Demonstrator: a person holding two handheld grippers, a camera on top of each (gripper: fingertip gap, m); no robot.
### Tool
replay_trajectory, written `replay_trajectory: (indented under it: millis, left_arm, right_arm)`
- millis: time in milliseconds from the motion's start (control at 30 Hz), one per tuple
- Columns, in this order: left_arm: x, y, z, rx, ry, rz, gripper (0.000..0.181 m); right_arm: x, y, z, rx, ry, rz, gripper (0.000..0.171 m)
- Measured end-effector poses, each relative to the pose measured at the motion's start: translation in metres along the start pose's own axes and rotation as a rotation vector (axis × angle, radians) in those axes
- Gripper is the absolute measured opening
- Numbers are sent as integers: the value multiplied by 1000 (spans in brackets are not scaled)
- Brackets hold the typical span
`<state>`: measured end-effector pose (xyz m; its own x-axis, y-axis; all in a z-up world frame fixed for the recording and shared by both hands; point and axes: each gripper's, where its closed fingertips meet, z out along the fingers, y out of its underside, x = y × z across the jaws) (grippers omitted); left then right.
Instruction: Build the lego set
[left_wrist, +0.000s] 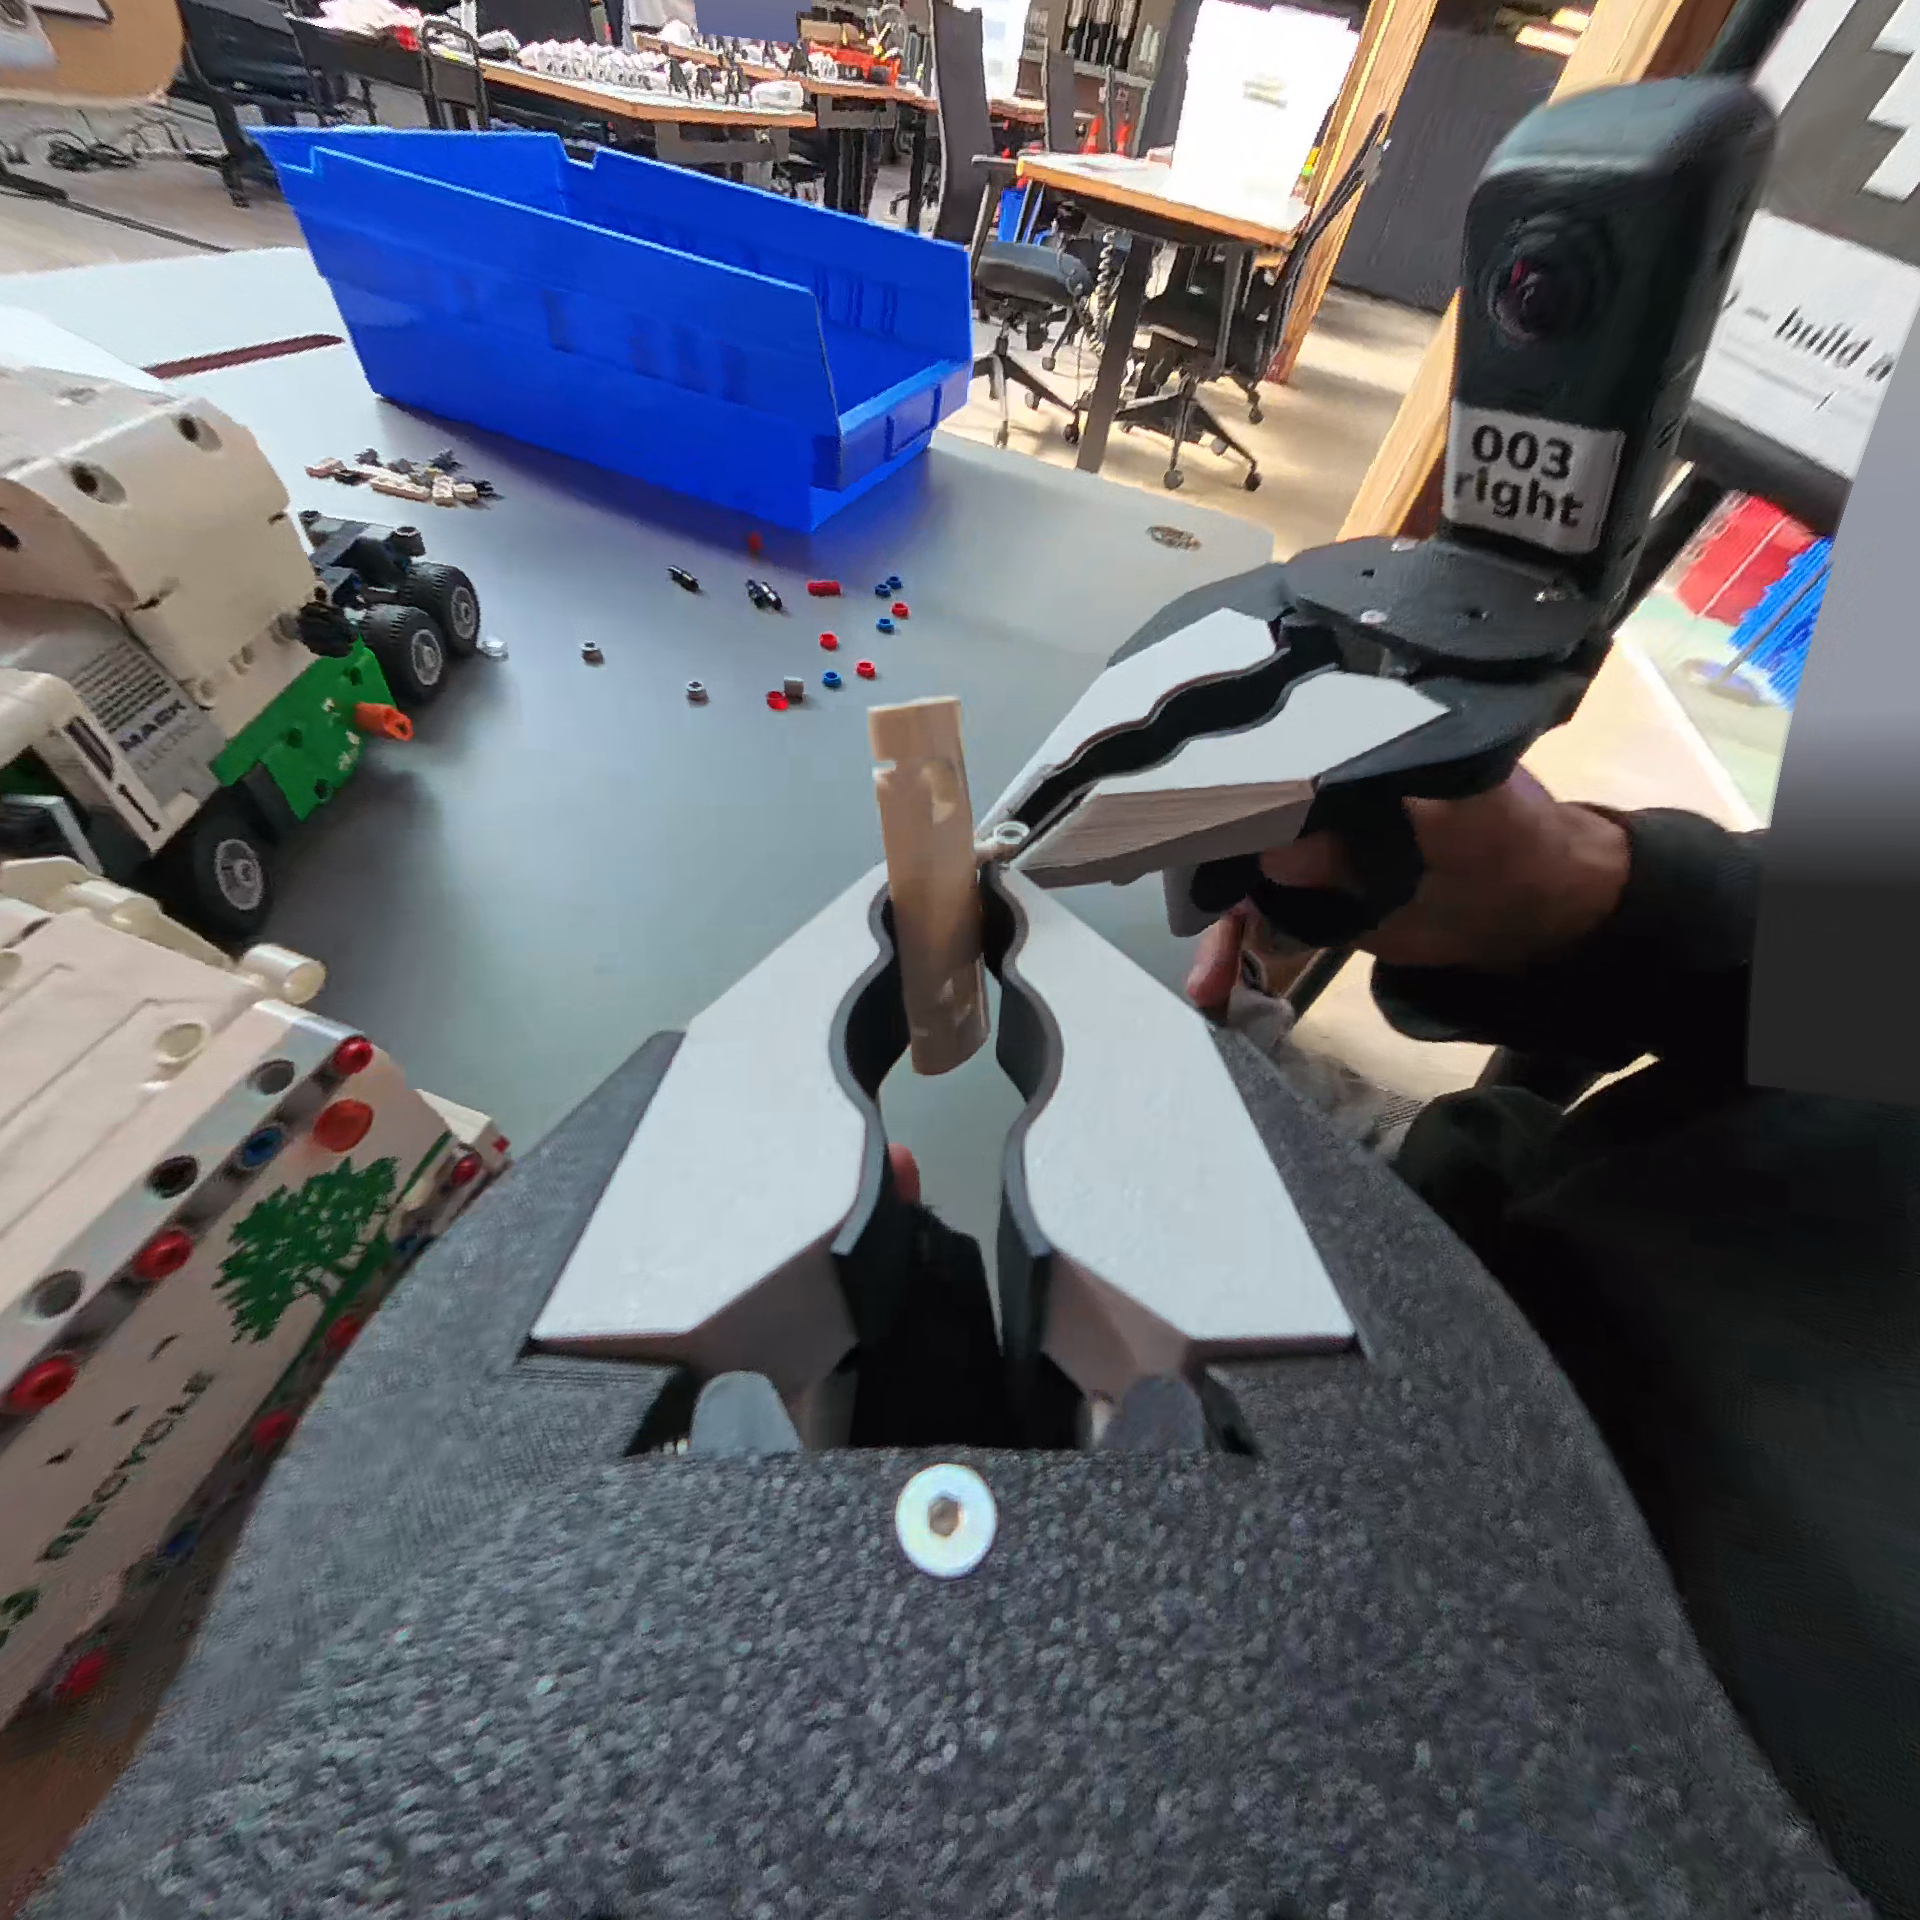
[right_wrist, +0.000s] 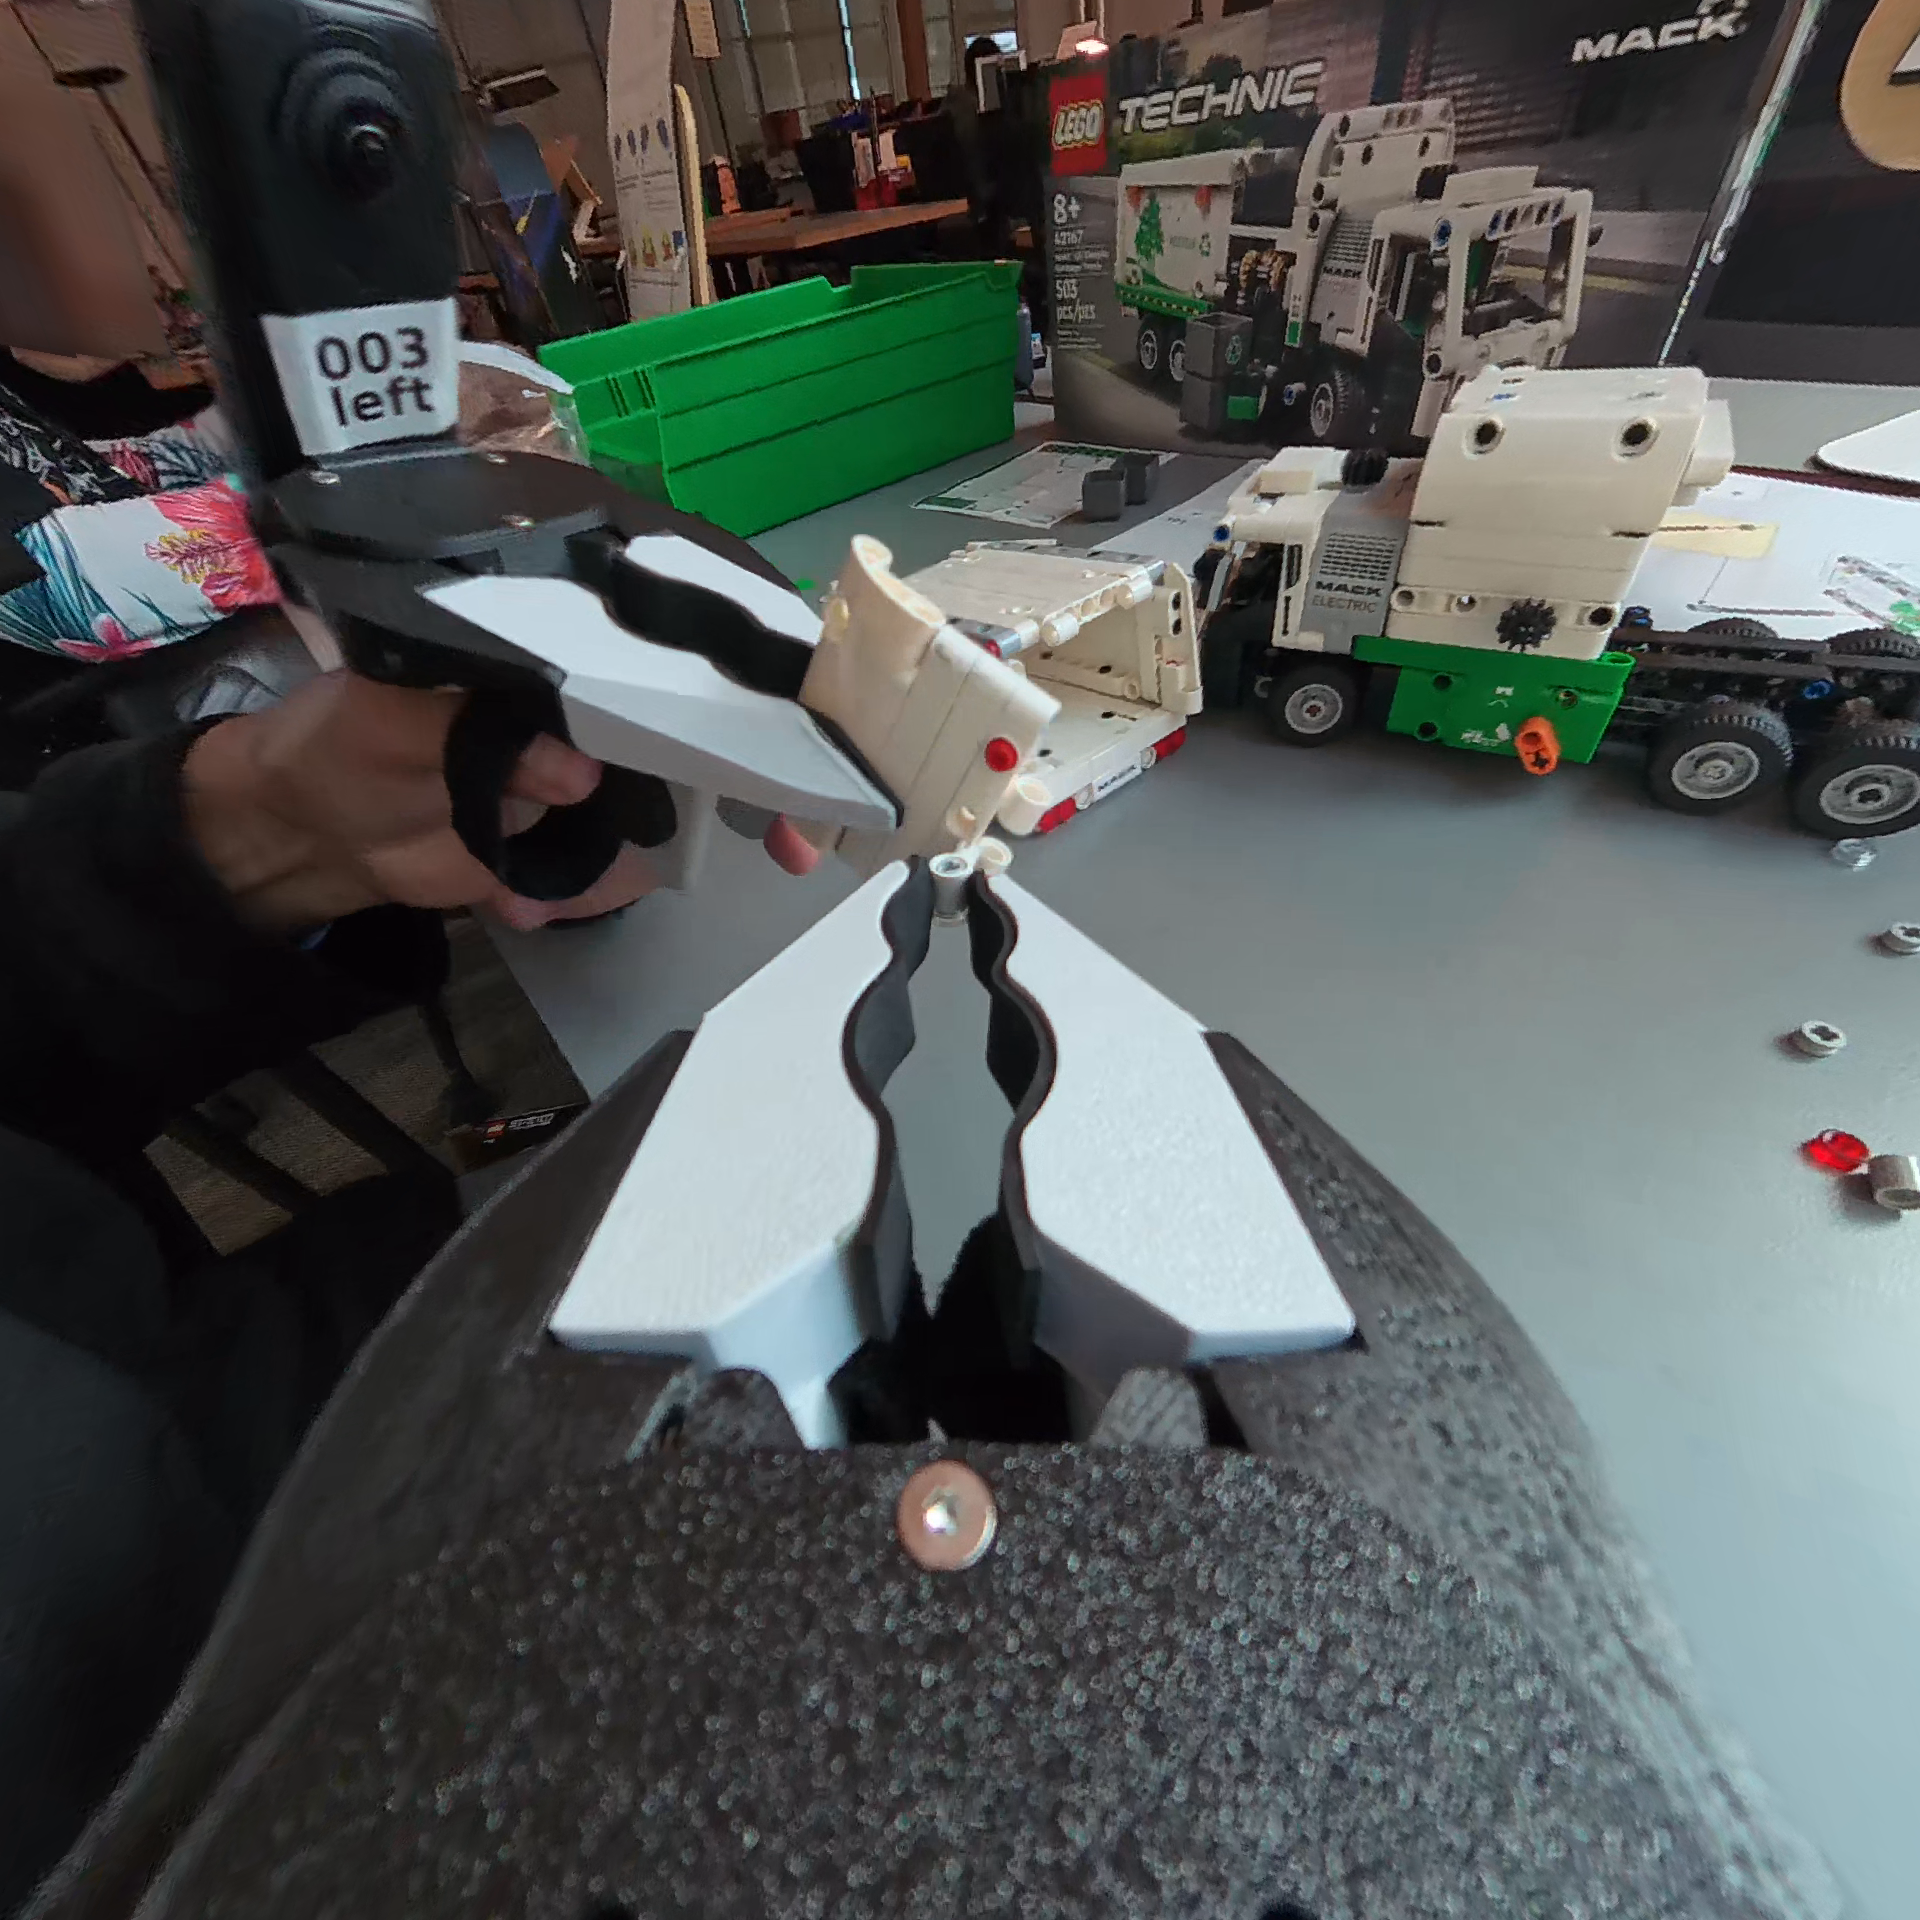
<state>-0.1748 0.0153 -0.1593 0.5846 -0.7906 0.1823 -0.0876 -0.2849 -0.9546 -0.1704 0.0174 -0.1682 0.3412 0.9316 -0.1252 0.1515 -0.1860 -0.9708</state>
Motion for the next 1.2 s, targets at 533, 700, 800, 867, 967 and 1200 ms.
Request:
replay_trajectory:
  millis: [533, 700, 800, 867, 967, 1200]
  left_arm:
    - [15, -19, -18, 183, 263, -368, 7]
    - [24, -28, -27, 272, 329, -414, 7]
    - [42, -32, -30, 298, 385, -414, 7]
    - [53, -37, -32, 320, 436, -437, 7]
    - [62, -35, -33, 300, 441, -413, 7]
    - [63, -19, -33, 130, 305, -86, 24]
  right_arm:
    - [26, 69, -9, -514, -58, -193, 12]
    - [-13, 18, -11, -201, -226, -37, 27]
    - [-54, -23, -19, 38, -453, 181, 29]
    - [-67, -34, -23, 101, -534, 274, 21]
    - [-69, -34, -27, 130, -548, 298, 8]
    - [-79, 9, -44, -246, -611, 152, 7]
